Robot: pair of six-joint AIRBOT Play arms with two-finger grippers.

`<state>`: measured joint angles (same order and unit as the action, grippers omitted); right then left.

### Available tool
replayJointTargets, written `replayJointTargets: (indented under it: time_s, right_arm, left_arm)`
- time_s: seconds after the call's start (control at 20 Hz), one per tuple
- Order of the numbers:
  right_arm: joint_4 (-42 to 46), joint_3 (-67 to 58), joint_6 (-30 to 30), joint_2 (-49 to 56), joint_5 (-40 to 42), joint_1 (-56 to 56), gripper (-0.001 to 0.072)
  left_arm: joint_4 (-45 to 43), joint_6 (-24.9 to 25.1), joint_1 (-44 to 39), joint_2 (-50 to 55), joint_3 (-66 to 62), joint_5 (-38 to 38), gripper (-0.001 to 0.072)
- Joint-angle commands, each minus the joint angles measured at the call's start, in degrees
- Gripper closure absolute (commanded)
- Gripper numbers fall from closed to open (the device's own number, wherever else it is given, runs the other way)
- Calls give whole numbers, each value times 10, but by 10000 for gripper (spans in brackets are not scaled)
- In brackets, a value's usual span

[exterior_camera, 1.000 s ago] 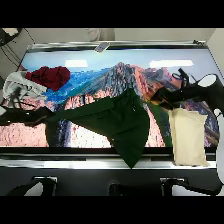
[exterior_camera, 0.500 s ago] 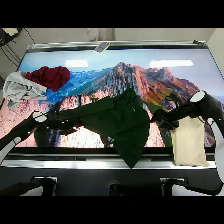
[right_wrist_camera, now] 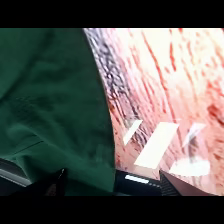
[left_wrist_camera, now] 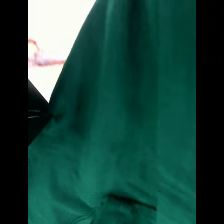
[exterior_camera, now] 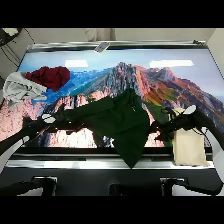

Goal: Fold the shirts.

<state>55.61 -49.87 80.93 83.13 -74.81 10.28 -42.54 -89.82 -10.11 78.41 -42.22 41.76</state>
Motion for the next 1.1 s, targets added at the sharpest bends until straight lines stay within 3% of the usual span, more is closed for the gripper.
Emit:
replayJointTargets:
  time_s: [0.0, 0.1, 0.15, 0.2, 0.25, 0.45, 0.55, 0.7, 0.8, 0.9, 1.05]
  right_arm:
    - [-33, 37, -13, 1, 70, -45, 9]
    - [-34, 37, -3, 0, 150, -93, 56]
    - [-33, 32, -1, 0, 179, -110, 273]
    - [-31, 21, -1, 0, 184, -116, 617]
    - [-30, 0, -2, -5, 179, -115, 663]
    - [52, -150, -52, -114, 179, -104, 664]
    - [92, -252, -88, -198, 213, -102, 664]
    - [151, -397, -89, -335, 315, -102, 664]
    - [156, -438, -42, -410, 351, -102, 664]
    - [156, -441, 10, -459, 333, -102, 664]
    - [169, -441, 25, -482, 256, -102, 664]
  left_arm:
    - [3, 1, -2, -2, 0, 4, 681]
    - [3, 17, -2, -11, 0, 18, 681]
    - [2, 31, -2, -19, -3, 24, 681]
    - [-12, 43, -2, -31, -10, 33, 681]
    - [-42, 46, -2, -46, -26, 49, 682]
    - [-241, 43, 13, -131, -215, 199, 682]
    - [-275, 43, 26, -171, -360, 261, 682]
    - [-274, 17, 34, -223, -621, 288, 681]
    - [-273, -28, 34, -242, -746, 291, 681]
    - [-218, -47, 31, -260, -783, 300, 681]
    - [-165, -47, 31, -282, -753, 341, 681]
